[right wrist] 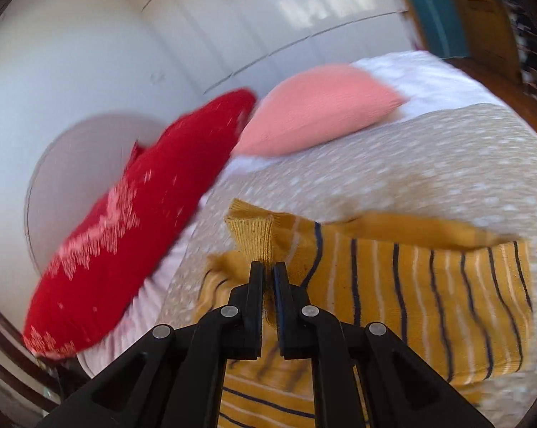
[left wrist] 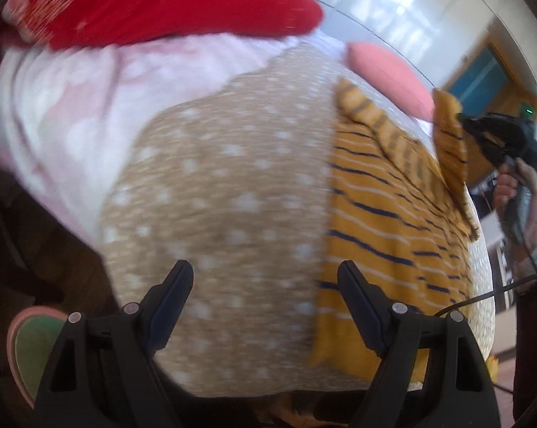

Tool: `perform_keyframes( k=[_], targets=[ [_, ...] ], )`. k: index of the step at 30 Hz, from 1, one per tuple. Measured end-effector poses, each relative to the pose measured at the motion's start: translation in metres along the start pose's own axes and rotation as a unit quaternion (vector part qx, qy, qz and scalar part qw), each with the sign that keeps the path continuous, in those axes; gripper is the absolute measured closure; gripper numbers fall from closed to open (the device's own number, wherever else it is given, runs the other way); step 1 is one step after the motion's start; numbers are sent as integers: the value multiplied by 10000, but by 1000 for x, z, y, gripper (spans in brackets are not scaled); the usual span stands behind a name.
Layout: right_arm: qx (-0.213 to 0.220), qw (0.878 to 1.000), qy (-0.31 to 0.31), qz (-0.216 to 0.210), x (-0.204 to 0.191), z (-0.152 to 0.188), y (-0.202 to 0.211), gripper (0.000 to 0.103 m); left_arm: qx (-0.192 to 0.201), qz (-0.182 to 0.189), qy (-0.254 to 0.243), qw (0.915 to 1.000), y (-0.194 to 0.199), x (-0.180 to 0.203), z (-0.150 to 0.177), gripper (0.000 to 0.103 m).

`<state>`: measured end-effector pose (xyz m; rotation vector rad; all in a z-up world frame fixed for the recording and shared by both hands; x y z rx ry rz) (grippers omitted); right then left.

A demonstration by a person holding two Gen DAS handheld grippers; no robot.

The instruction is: Fold small clothes

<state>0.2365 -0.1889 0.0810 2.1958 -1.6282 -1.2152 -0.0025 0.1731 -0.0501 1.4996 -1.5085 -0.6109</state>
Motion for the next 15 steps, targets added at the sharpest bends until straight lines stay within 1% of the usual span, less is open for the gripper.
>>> perform_keyframes(
  k=[2, 5, 7, 8, 10, 11, 12, 13, 15],
  targets=[
    [-424, 9989, 185, 70, -17, 22, -54, 97, -36, -40, 178, 9998, -4, -18, -1, 21],
    [-984, 9949, 209, 39, -26, 56, -112, 97, -17, -98, 325, 9994, -5, -36, -1, 21],
    [-1280, 9913, 317, 23, -28, 79, -132, 96, 9, -143, 353, 9993, -6, -44, -1, 21],
    [-1413, 9892, 382, -34, -31, 92, -139, 95, 12, -157, 356, 9992, -7, -46, -1, 21],
    [-1679, 9843, 397, -367, -42, 114, -142, 94, 3, -173, 359, 9992, -9, -48, 0, 21],
    [-1733, 9829, 469, -421, -49, 121, -143, 93, -8, -187, 359, 9992, -10, -47, 0, 21],
    [-1800, 9808, 567, -490, -58, 127, -143, 91, -11, -203, 346, 9992, -9, -45, 0, 21],
    [-1957, 9758, 707, -670, -71, 135, -139, 87, -3, -193, 326, 9993, -8, -43, 0, 21],
    [-2133, 9687, 845, -952, -86, 145, -125, 83, 48, -158, 258, 9995, -3, -35, -2, 21]
  ],
)
Point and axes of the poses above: each gripper's, at about its wrist camera, not at the fingertips, and y roughly against the way its jaws point, x to its right, z to its underside, the point moved 8 cm from there along -y, roughly the way its jaws point, and after that the axes turned 11 degrees about -z, right-handed, at the moved point
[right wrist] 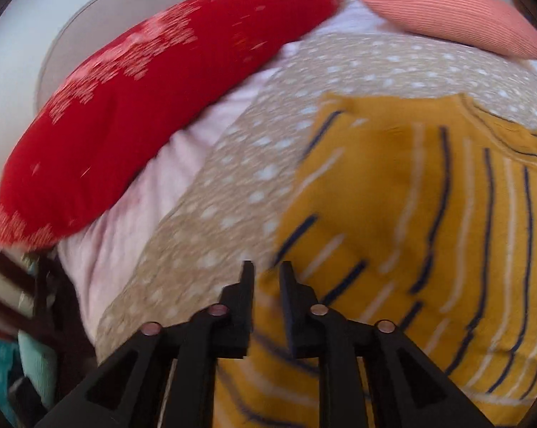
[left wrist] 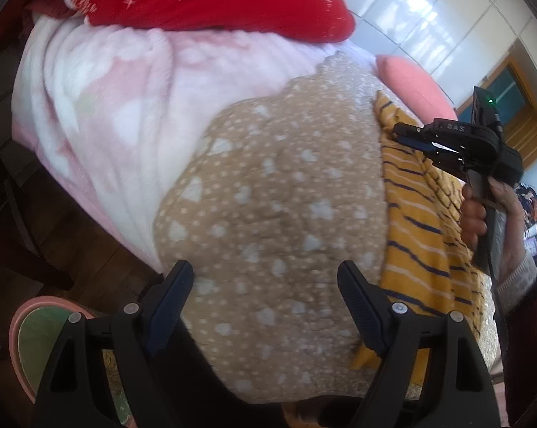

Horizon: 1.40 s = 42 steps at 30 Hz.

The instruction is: Fold small clothes

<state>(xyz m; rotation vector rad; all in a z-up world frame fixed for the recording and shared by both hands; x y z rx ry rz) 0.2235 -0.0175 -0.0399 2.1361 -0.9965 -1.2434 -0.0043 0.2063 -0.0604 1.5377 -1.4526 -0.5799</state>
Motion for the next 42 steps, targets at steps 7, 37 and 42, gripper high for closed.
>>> perform_keyframes(
  k=[7, 37, 42],
  targets=[
    [702, 9970, -341, -4, 14, 44, 100, 38, 159, 100, -443, 9988, 10, 33, 3, 20],
    [2135, 9461, -2294, -823, 90, 291, 246, 36, -787, 1627, -775, 9805, -28, 120, 63, 21],
    [2073, 9462, -2331, -866, 82, 306, 240, 36, -944, 1739, -838, 9766, -31, 123, 76, 22]
  ],
)
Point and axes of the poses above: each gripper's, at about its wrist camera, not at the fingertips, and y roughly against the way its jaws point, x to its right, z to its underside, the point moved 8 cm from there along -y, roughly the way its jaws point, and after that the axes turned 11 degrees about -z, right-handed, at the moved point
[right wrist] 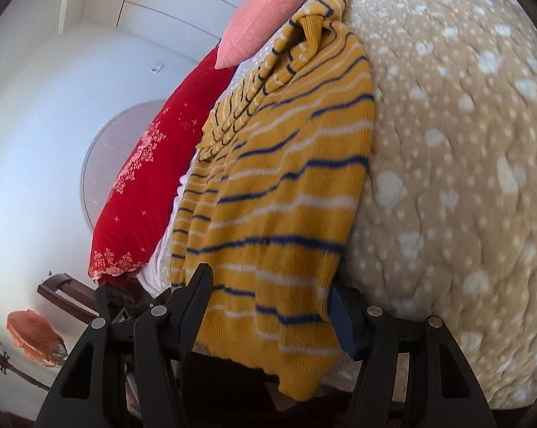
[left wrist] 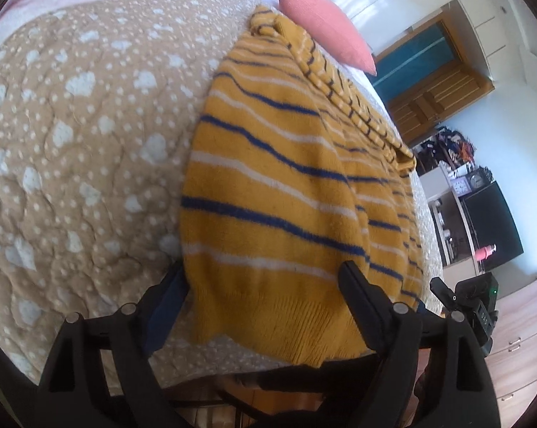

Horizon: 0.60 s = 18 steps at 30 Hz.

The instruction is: Fold small clothes

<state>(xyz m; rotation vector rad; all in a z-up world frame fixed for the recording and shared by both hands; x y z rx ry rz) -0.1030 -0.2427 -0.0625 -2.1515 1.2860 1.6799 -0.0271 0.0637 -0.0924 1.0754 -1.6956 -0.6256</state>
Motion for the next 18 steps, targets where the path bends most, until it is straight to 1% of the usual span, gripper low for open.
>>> perform_keyframes(
  k=[1, 2, 3, 4, 5, 6, 7, 8, 9, 10, 12, 15, 16, 18],
  targets=[
    [-37, 10000, 12, 34, 0, 3, -2, 36, -51, -35, 25, 10000, 0, 0, 2, 36],
    [-72, 9999, 23, 75, -1, 6, -4, 36, -94, -97, 55, 9999, -1, -1, 2, 48],
    [-95, 9998, 40, 149, 0, 10, -5, 38, -166, -258, 95, 9995, -1, -4, 4, 71],
    [-93, 9996, 75, 268, 0, 14, -7, 42, -184, -369, 131, 9991, 0, -7, 5, 80],
    [-83, 9991, 107, 394, 1, 17, -10, 44, -191, -313, 228, 9991, 2, -9, 4, 82],
    [-82, 9987, 115, 482, 2, 19, -15, 52, -188, -267, 295, 9990, 4, -9, 4, 87],
    [-103, 9982, 89, 588, 5, 21, -18, 65, -182, -224, 341, 9990, 6, -9, 3, 90],
    [-112, 9971, 50, 755, 10, 21, -22, 73, -162, -202, 371, 9990, 9, -8, 1, 90],
    [-147, 9965, -2, 824, 13, 21, -23, 86, -107, -236, 376, 9990, 12, -6, -2, 91],
    [-167, 9968, -64, 778, 14, 19, -24, 90, -51, -265, 353, 9990, 17, -2, -6, 91],
    [-162, 9980, -212, 566, 10, 15, -20, 92, 136, -235, 202, 9994, 36, 10, -11, 92],
    [-97, 9994, 7, 323, -17, 14, 3, 93, 510, -113, -82, 9986, 79, 30, -10, 92],
    [-39, 9997, 159, 191, -31, 15, 18, 93, 658, -44, -153, 9977, 96, 36, -6, 92],
    [102, 9994, 305, 90, -47, 15, 38, 93, 842, -8, -266, 9961, 117, 41, 1, 94]
  ],
)
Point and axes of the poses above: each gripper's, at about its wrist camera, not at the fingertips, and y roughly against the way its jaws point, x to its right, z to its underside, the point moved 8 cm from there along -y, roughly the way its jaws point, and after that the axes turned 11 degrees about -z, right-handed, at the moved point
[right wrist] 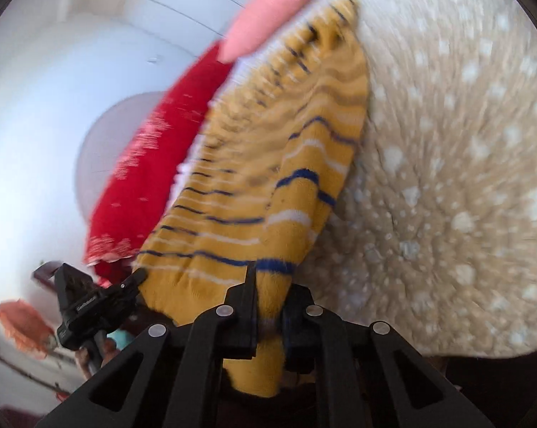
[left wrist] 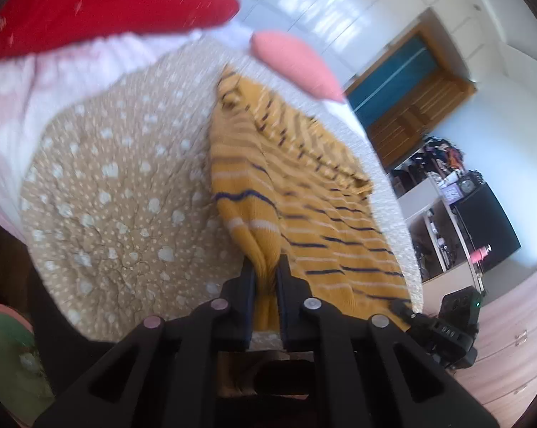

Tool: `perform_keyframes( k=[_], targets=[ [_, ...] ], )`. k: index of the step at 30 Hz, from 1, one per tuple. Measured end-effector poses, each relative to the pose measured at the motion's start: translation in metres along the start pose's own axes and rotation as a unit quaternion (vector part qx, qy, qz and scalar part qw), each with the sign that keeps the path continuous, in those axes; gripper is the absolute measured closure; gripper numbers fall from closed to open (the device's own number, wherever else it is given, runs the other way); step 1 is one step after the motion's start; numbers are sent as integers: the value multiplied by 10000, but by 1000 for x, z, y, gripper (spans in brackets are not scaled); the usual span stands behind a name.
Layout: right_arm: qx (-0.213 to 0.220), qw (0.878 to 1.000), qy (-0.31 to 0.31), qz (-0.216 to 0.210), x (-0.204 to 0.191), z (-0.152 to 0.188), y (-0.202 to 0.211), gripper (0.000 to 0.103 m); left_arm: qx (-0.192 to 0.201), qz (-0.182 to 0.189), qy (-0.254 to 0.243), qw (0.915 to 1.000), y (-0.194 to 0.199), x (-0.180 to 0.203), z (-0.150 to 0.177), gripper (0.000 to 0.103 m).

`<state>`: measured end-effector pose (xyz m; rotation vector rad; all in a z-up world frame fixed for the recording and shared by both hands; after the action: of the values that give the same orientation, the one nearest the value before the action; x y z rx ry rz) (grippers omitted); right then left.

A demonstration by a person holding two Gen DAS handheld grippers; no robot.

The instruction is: Fold small clothes

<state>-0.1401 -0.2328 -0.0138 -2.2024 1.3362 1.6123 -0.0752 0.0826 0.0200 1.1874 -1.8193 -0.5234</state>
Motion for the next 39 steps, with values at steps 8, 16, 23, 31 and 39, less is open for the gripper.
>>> perform_keyframes(
  k=[8, 16, 23, 31, 39],
  targets=[
    [52, 9999, 92, -76, -10, -18, -13, 93, -75, -231, 50, 9997, -17, -7, -19, 94],
    [212, 9980, 578, -164, -38, -80, -28, 93, 183, -369, -85, 9991, -44, 13, -83, 94],
    [387, 9948, 941, 51, -46, -186, -71, 93, 391, -503, -243, 9977, -113, 46, -188, 94],
    [68, 9912, 615, 1174, 40, -276, -158, 89, -276, -995, -245, 9944, -239, 46, -258, 93],
    [332, 9969, -496, 508, 88, -311, -175, 77, 235, -625, 222, 9975, -228, 30, -315, 47]
  ],
)
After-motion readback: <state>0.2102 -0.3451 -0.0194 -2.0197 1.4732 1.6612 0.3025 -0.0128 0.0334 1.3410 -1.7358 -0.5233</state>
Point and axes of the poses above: each gripper's, at about its wrist camera, not at the fingertips, and y roughly against the way its jaws point, x to its right, z to its underside, the point moved 8 cm from there along -y, roughly the way its jaws point, and after that the axes turned 11 degrees about -z, right-handed, at the moved point
